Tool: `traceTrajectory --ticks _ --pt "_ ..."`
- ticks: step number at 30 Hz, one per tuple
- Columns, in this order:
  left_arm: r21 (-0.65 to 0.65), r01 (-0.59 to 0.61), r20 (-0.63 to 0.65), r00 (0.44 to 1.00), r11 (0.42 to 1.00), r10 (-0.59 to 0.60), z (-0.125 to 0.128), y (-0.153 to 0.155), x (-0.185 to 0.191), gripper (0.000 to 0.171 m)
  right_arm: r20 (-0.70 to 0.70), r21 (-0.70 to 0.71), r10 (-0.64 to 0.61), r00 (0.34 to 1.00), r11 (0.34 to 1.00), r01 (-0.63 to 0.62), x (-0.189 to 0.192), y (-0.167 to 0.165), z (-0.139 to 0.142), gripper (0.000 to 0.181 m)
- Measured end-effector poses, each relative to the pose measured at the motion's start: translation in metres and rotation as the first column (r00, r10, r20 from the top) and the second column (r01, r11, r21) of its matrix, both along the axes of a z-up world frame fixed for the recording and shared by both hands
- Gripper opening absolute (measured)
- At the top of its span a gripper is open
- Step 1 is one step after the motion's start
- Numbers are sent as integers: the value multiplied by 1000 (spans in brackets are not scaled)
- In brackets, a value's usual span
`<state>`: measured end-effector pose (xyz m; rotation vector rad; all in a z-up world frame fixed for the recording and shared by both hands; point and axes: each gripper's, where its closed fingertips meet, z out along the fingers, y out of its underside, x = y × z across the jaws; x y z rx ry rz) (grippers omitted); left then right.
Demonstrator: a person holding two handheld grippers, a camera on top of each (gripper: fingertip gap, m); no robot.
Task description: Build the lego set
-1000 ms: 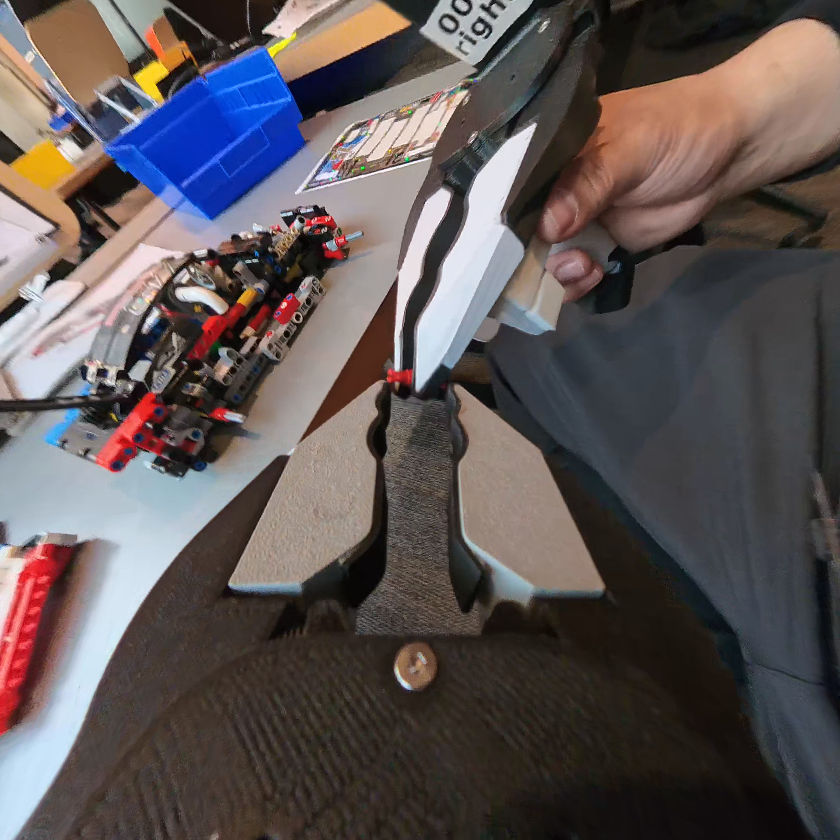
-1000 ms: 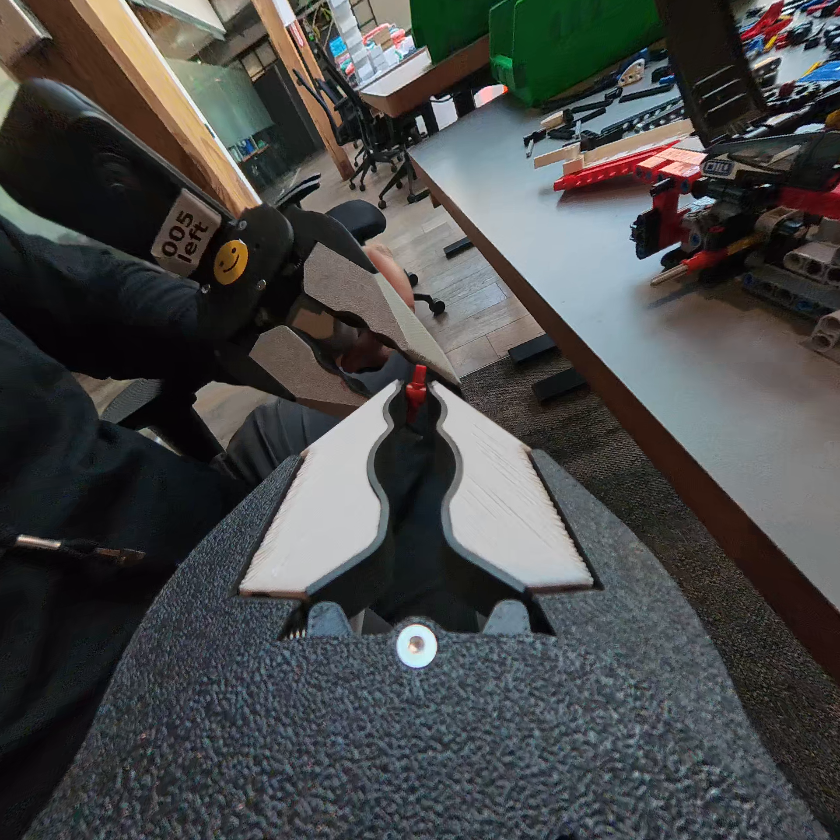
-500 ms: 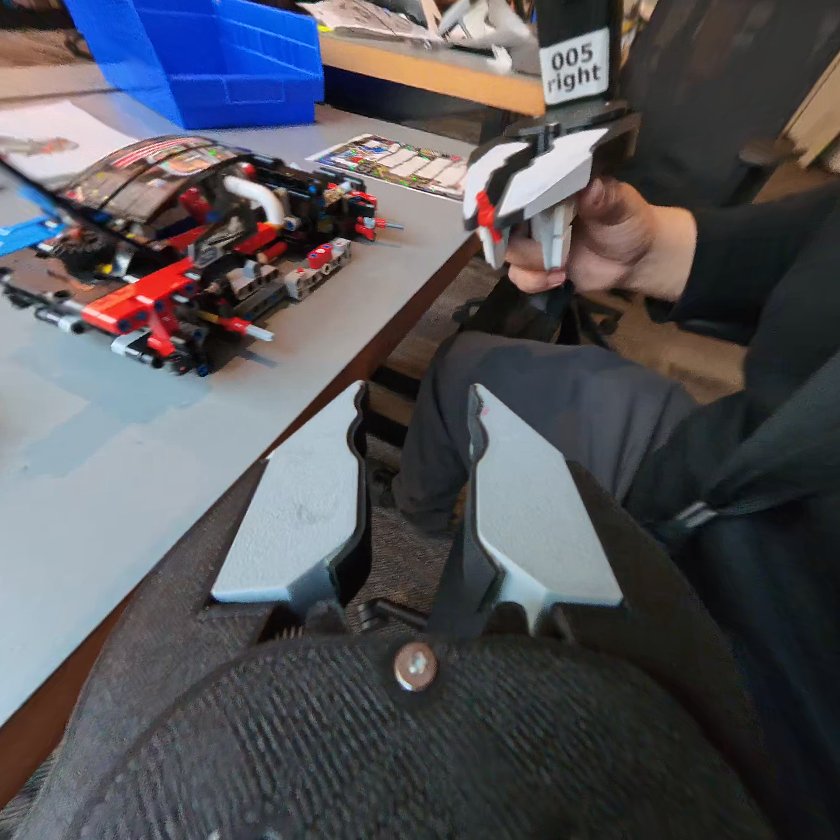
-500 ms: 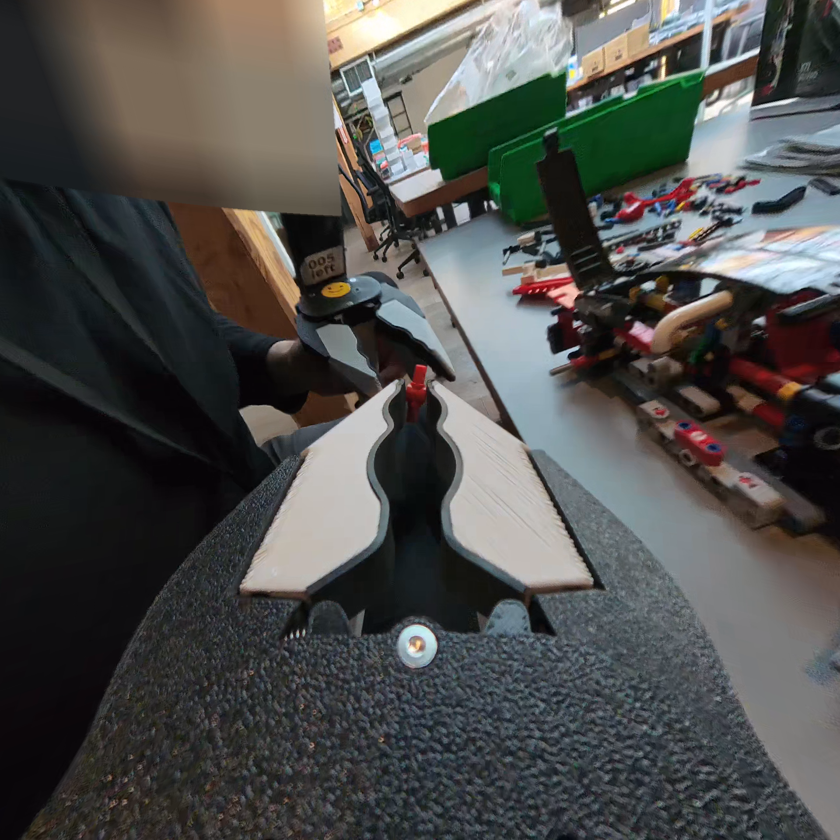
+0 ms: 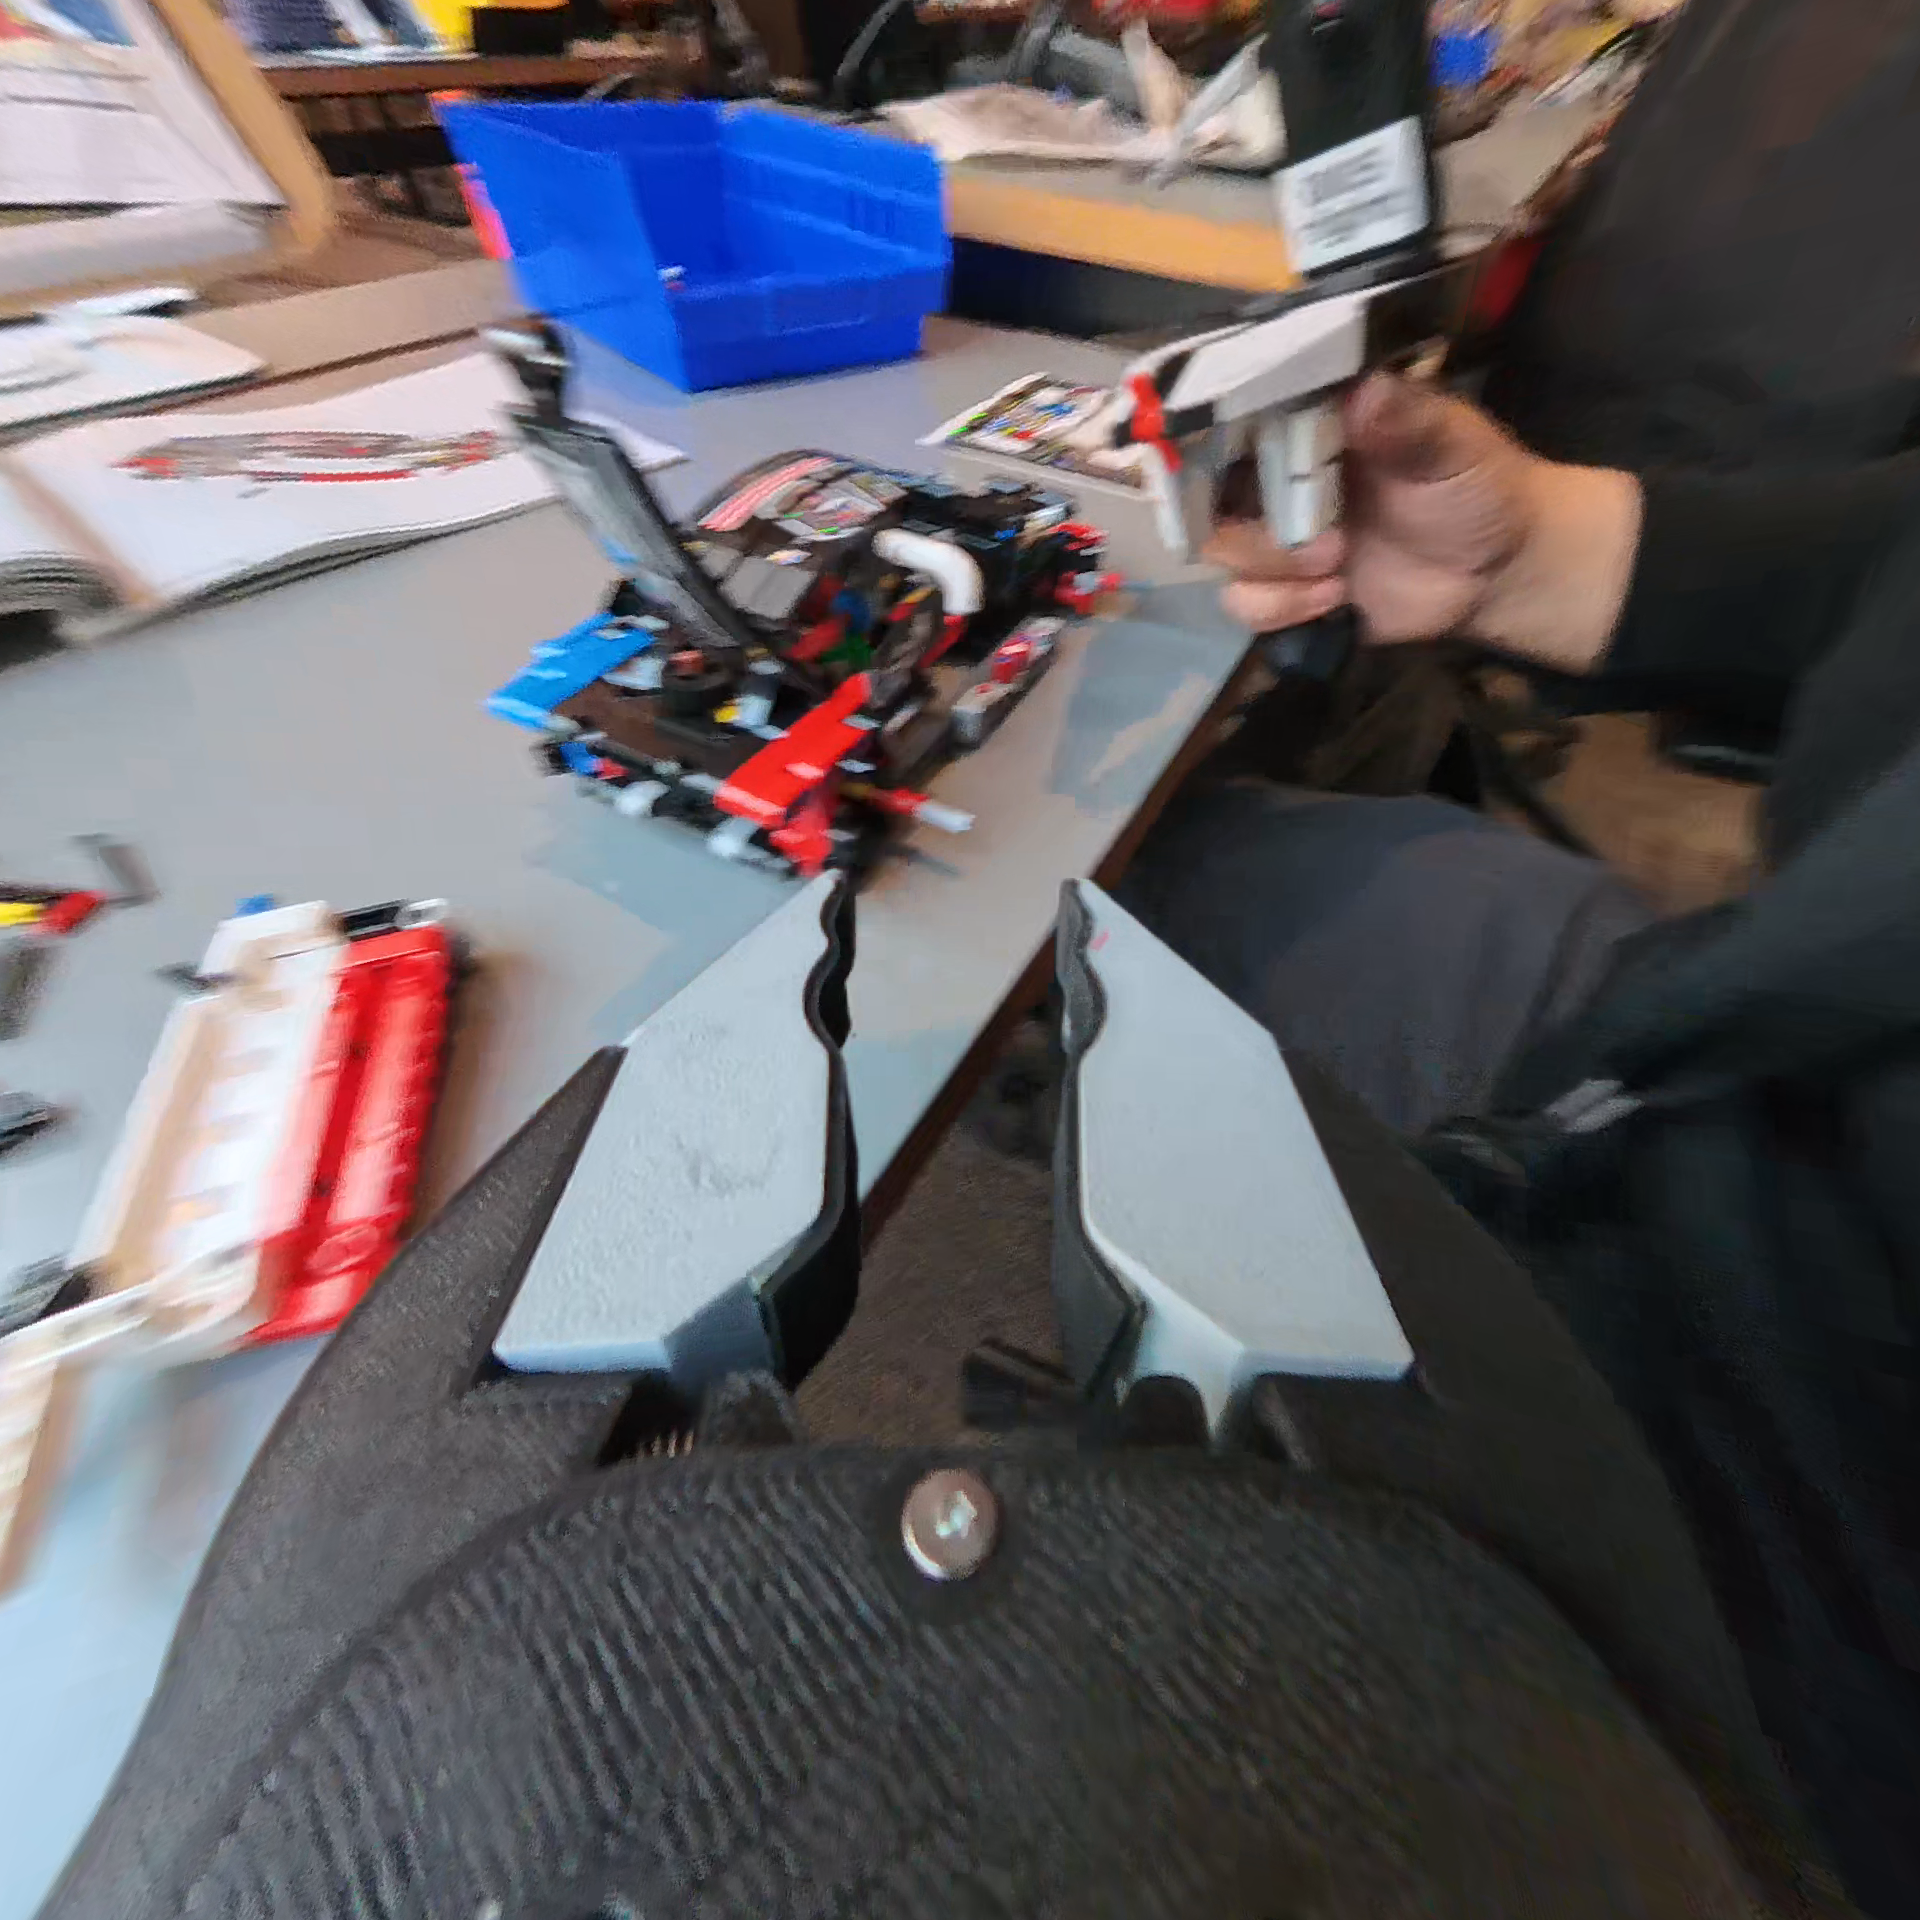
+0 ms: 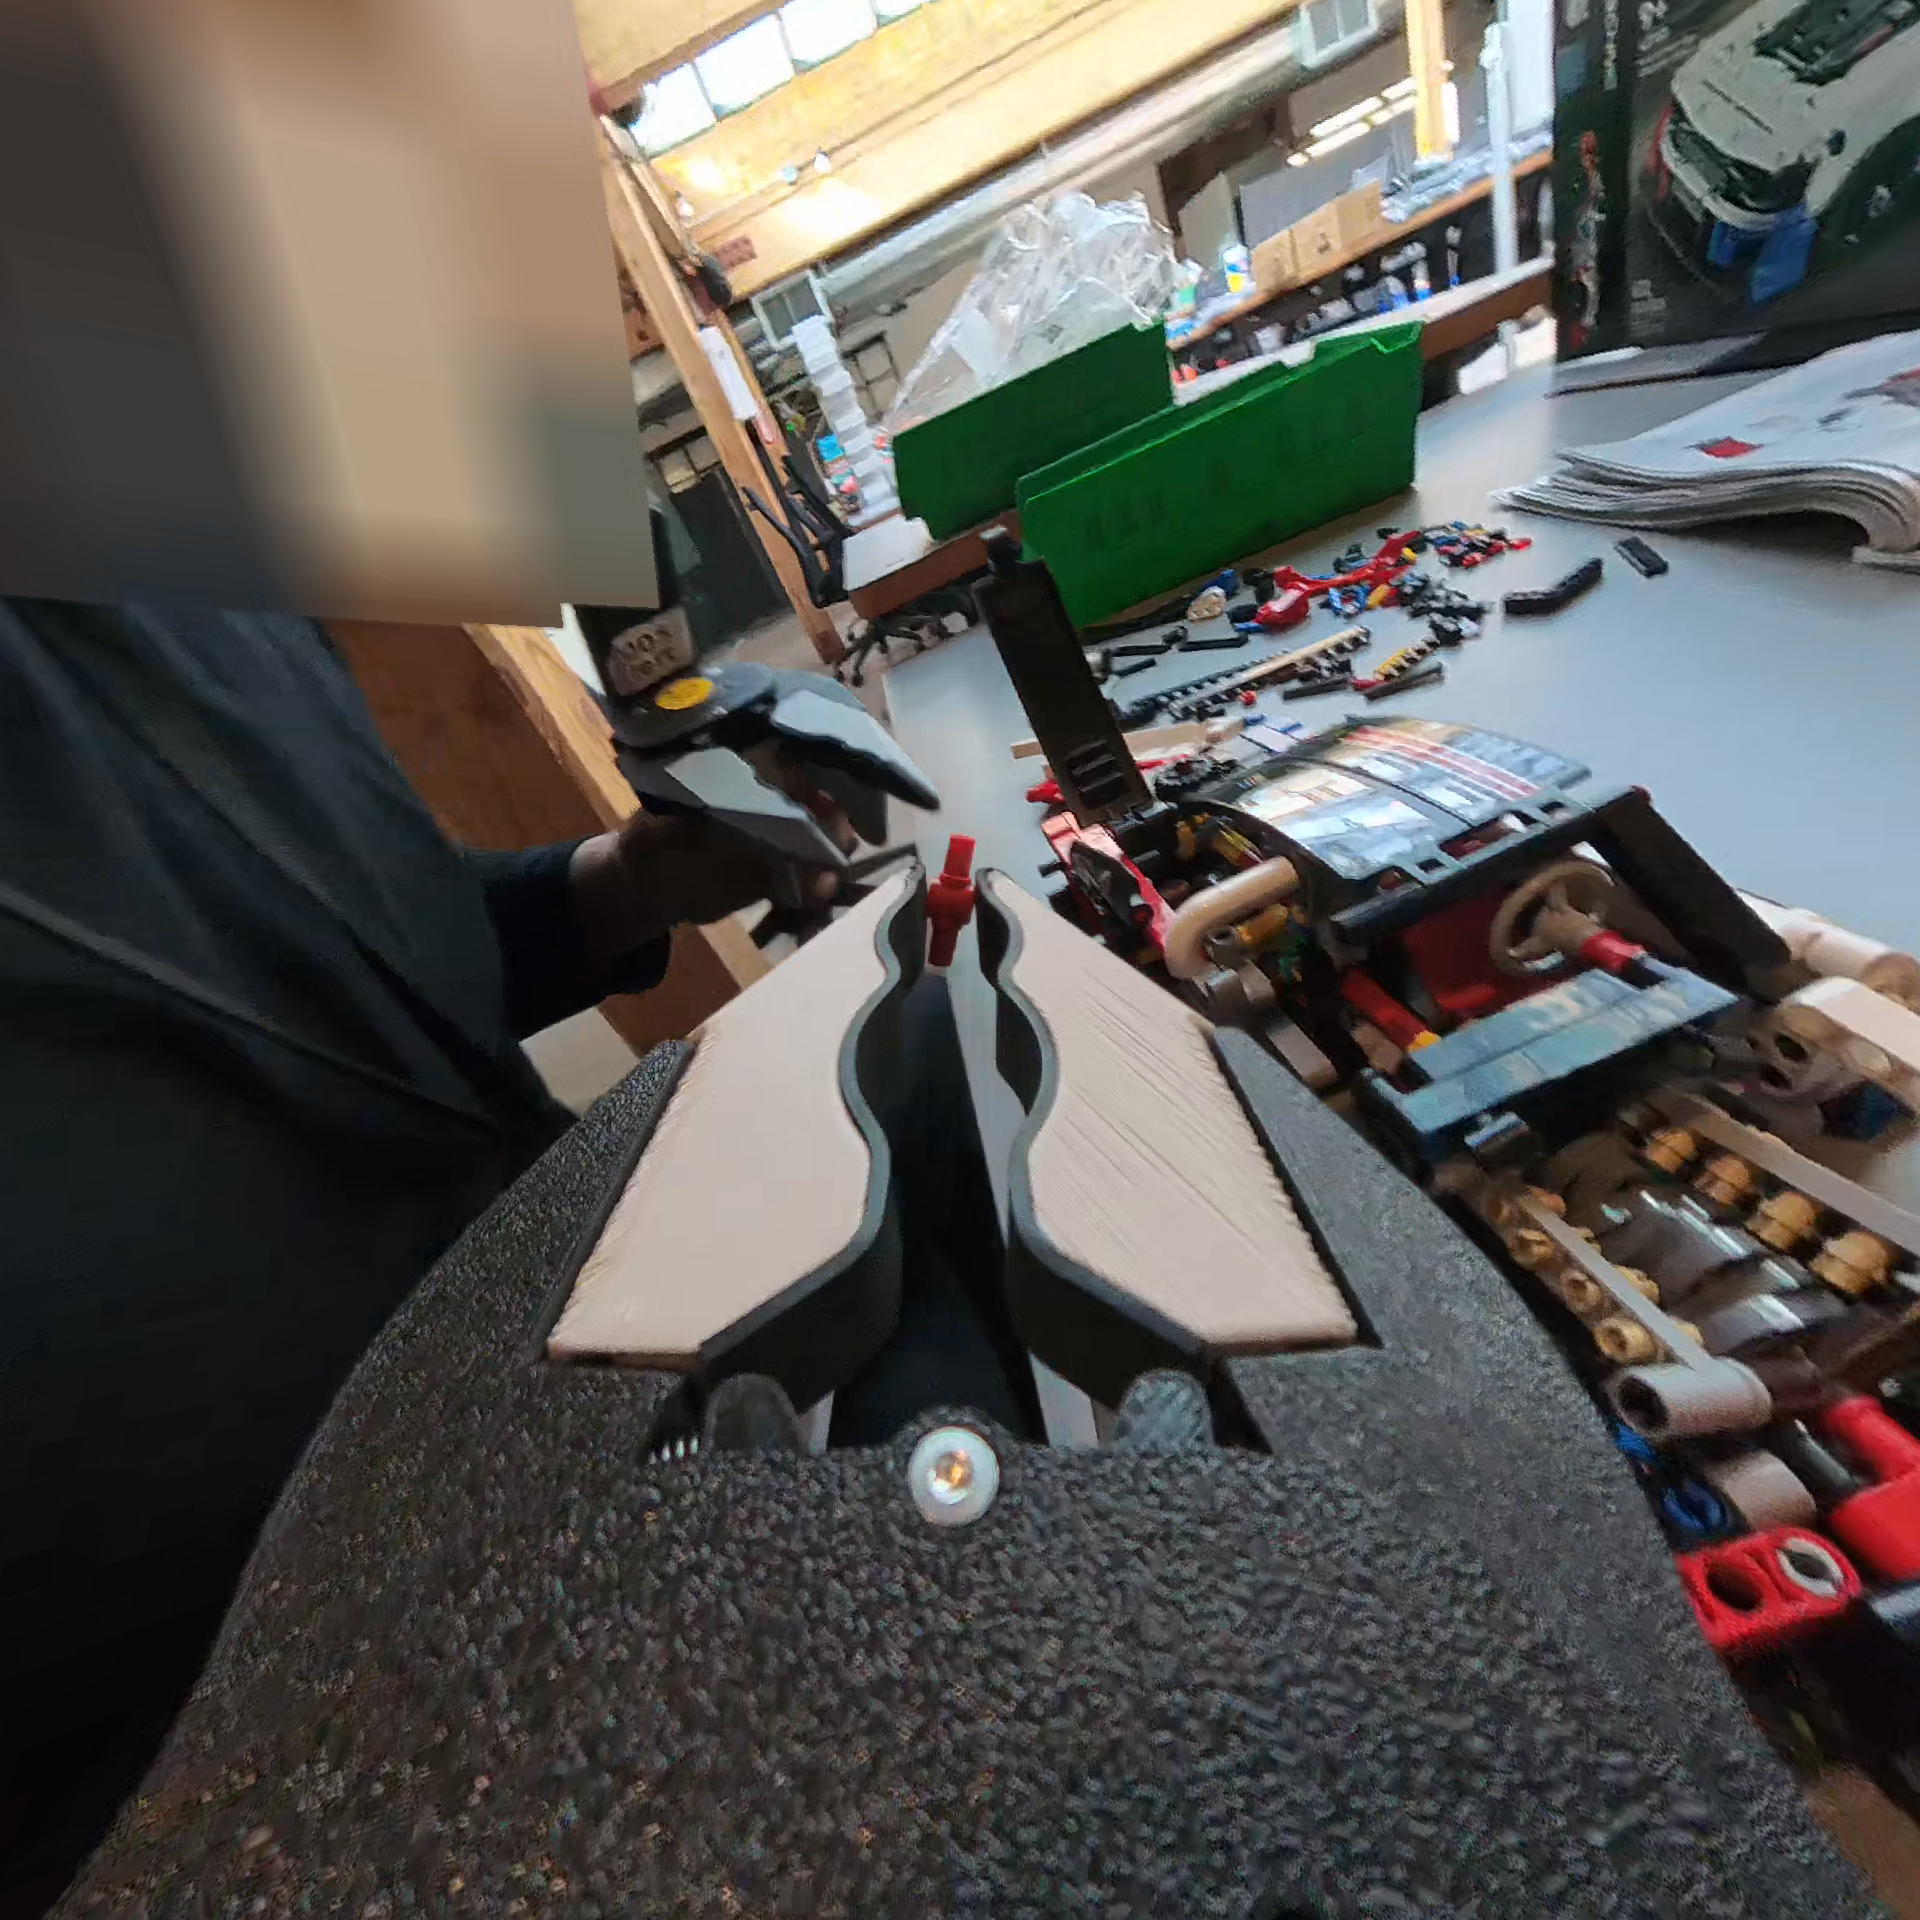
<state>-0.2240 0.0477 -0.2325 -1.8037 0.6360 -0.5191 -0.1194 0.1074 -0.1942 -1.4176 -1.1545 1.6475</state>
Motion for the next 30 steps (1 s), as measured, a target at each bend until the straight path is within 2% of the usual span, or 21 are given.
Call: traceTrajectory --ticks 2,4,7,9,11,14,16,17,21,25,27,30 --pt "-14 -126 -78 989 992 124 0 9 -27 33 68 2 -66 996 998 66 1 7 -12 7" --pt "-76 -178 -115 979 981 169 -5 10 -41 36 116 58 -112 987 993 106 7 8 -22 7" --pt "-168 -131 -58 991 977 122 -6 3 -28 39 202 206 -214 956 963 172 16 10 -31 7" --pt "-172 -107 -59 993 979 98 -6 -1 -14 37 260 359 -310 915 910 206 21 12 -35 7" --pt "-175 -103 -122 989 979 82 -10 -4 -7 34 277 548 -428 860 806 224 26 15 -35 7" --pt "-188 -117 -204 976 975 77 -14 -7 -1 34 242 793 -591 769 578 194 37 18 -33 6" --pt "-210 -110 -190 979 971 70 -12 -11 7 34 196 871 -638 745 462 166 39 14 -31 7" --pt "-223 -92 -163 985 970 56 -11 -14 15 34 186 886 -637 748 438 153 38 10 -30 7" --pt "-213 -31 -85 996 977 13 1 -22 45 33 164 913 -589 791 395 104 27 -16 -24 7" --pt "-172 -1 -132 991 985 -22 10 -25 60 29 204 898 -514 833 437 50 19 -40 -27 7" --pt "-163 -18 -181 983 986 -12 9 -23 55 27 198 887 -509 837 456 68 18 -43 -26 7" --pt "-221 -55 -208 978 974 9 -1 -20 40 33 180 880 -511 841 465 94 17 -44 -26 7"
